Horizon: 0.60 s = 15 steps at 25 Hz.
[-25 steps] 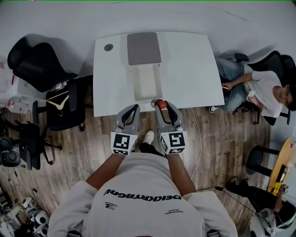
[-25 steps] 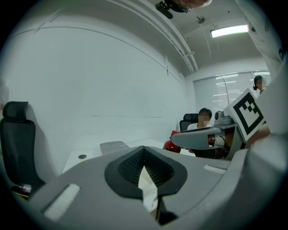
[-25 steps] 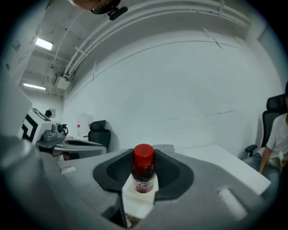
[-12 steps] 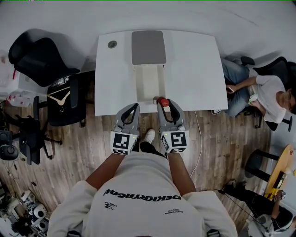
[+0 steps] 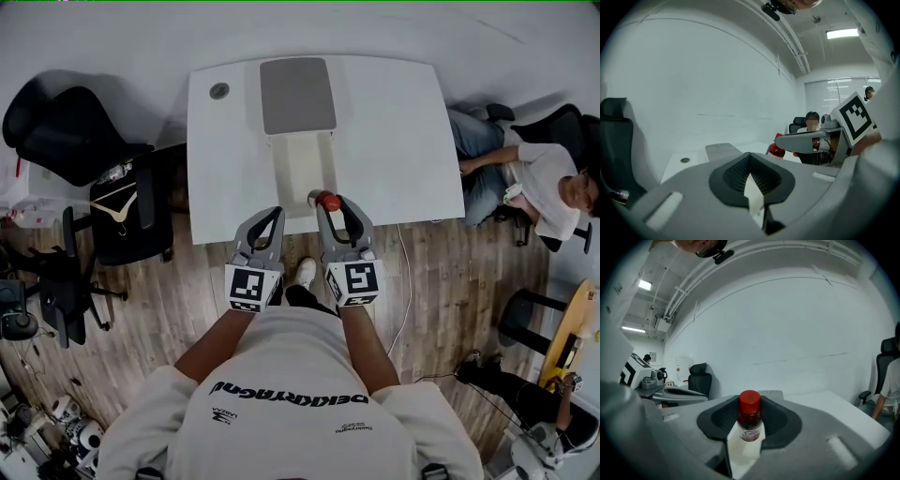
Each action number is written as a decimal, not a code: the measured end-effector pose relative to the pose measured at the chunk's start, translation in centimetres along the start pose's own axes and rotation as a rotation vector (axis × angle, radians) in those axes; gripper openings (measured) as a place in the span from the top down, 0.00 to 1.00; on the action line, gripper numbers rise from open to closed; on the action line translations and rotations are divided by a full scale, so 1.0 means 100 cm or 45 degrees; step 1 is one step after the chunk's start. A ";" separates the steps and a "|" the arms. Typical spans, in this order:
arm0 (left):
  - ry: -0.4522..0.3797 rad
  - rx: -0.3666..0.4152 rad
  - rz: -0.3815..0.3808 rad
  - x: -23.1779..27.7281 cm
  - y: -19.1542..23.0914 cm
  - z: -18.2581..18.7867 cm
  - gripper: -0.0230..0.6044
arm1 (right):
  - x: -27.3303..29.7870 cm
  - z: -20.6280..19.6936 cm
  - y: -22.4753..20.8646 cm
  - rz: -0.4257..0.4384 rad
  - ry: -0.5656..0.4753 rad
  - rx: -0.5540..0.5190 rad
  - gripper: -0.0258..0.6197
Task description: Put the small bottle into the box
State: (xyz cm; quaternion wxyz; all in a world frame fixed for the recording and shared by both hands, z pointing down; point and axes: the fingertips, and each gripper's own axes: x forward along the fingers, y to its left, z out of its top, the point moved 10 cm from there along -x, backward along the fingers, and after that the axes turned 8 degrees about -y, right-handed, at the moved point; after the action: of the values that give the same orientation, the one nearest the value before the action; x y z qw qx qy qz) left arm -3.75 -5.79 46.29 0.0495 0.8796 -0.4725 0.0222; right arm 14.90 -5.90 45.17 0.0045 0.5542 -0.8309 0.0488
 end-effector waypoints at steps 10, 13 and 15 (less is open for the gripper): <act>0.027 -0.028 -0.040 0.018 0.021 -0.012 0.95 | 0.027 -0.012 -0.001 -0.024 0.028 -0.037 0.75; 0.032 -0.033 -0.051 0.023 0.028 -0.015 0.95 | 0.034 -0.018 -0.003 -0.035 0.044 -0.034 0.75; 0.034 -0.040 -0.048 0.027 0.032 -0.017 0.95 | 0.041 -0.021 -0.005 -0.038 0.053 -0.036 0.75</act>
State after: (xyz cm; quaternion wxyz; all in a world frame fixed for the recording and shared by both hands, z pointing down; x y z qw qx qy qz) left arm -4.93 -9.62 48.45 0.0700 0.8872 -0.4553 0.0258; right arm 13.66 -9.64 47.59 0.0303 0.5652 -0.8230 0.0483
